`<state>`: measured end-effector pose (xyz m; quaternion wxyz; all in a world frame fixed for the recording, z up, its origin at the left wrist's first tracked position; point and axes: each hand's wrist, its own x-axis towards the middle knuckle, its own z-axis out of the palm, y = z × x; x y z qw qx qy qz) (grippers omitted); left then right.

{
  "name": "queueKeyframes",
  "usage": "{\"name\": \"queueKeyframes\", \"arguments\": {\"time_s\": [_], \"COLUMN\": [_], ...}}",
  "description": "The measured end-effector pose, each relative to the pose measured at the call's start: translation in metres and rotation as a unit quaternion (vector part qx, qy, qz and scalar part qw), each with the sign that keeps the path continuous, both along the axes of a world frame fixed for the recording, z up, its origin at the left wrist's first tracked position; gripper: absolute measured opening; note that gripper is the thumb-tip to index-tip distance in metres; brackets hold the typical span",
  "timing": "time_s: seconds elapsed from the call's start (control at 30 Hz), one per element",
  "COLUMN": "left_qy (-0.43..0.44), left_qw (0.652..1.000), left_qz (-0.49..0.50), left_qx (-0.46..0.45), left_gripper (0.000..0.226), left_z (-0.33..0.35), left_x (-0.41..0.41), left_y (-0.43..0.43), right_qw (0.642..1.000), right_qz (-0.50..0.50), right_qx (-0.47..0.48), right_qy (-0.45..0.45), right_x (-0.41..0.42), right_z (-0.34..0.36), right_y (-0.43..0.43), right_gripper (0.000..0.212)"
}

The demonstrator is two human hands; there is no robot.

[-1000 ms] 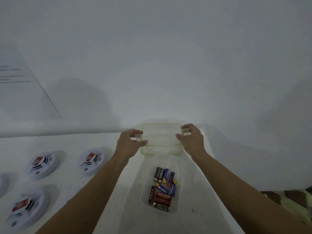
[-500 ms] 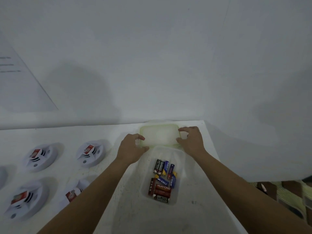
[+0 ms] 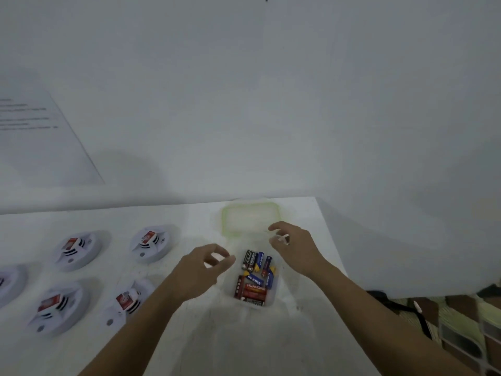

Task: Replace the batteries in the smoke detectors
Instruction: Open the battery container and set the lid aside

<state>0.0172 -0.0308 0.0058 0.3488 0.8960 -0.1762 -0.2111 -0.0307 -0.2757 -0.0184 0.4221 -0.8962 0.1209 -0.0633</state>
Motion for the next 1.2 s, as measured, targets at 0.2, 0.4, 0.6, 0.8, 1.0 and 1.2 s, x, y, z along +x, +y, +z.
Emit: {"name": "queueKeyframes", "arguments": {"time_s": [0.2,0.4,0.6,0.8,1.0,1.2], "left_qy": [0.018,-0.083,-0.113,-0.009,0.077,0.087], "left_qw": [0.999,0.994,0.99,0.991,0.972,0.975], "left_qz": [0.009,0.059,0.078,0.095,0.104,0.092], "left_qx": [-0.039,-0.042,-0.011,-0.09,-0.197,-0.182], "left_gripper": [0.02,0.013,0.006,0.032,0.051,0.054], "left_z": [-0.017,-0.017,-0.003,-0.01,-0.021,-0.01], "left_x": [-0.033,-0.003,0.024,0.011,-0.018,-0.029], "left_y": [0.003,-0.003,-0.014,-0.003,0.015,0.013], "right_qw": [1.0,1.0,1.0,0.996,0.992,0.99], "right_qz": [-0.021,0.012,-0.002,0.001,0.01,-0.021], "right_qx": [-0.008,0.014,0.014,0.077,0.119,0.138], "right_qy": [-0.014,-0.018,-0.005,0.04,0.048,0.022], "right_x": [-0.016,-0.039,-0.052,-0.066,-0.069,-0.079], "right_z": [-0.005,-0.005,-0.016,-0.015,-0.019,-0.009], "right_y": [0.003,0.003,0.005,0.01,0.009,0.011], "right_gripper": [0.035,0.051,0.015,0.047,0.062,0.058]}}
